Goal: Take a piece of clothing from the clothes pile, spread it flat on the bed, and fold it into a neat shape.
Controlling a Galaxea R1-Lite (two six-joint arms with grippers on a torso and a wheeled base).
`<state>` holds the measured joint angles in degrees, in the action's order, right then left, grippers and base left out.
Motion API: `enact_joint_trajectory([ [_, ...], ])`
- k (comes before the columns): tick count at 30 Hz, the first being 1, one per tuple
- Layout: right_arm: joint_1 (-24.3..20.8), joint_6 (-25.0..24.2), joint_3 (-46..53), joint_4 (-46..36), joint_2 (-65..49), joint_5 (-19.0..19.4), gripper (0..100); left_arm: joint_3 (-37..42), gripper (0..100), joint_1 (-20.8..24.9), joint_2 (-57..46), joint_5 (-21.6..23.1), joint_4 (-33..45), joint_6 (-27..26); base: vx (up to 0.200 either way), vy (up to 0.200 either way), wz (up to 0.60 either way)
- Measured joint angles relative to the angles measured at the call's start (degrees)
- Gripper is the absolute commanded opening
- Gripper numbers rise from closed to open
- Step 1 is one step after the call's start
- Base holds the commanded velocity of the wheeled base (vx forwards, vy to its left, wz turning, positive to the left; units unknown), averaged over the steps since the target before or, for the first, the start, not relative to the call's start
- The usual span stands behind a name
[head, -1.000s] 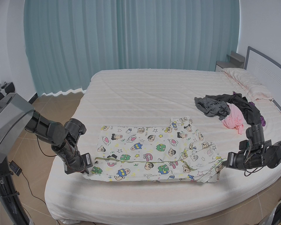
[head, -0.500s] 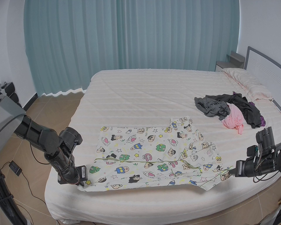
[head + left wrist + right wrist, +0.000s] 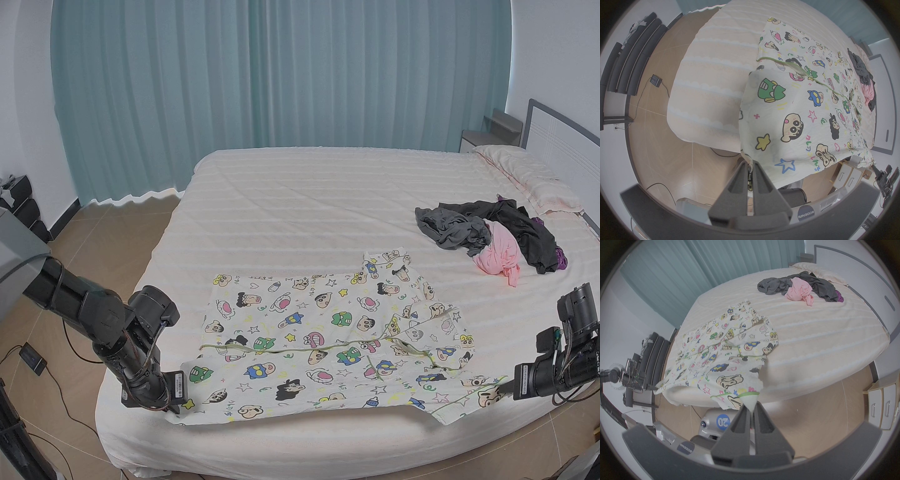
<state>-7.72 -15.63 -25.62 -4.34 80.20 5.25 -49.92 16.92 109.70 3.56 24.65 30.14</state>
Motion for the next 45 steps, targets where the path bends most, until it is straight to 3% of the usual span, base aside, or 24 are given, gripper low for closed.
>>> enact_joint_trajectory([
  [9, -0.02, 2.06, -0.26, -8.06, -4.85, 0.00, 0, 2.95, 0, 2.67, -2.40, -0.12, 1.24, -0.02, 0.000, 0.000, 0.00],
  [21, 0.04, 2.06, -2.86, -8.27, -4.38, 0.18, 0, 0.63, 0, 4.60, -3.47, -0.33, 2.56, 0.00, 0.000, 0.000, 0.00],
  [45, 1.33, 1.46, -16.41, -0.52, 16.96, -0.17, 0, -15.21, 0, 0.16, 6.62, -0.39, 3.57, 0.44, 0.000, 0.000, 0.00],
])
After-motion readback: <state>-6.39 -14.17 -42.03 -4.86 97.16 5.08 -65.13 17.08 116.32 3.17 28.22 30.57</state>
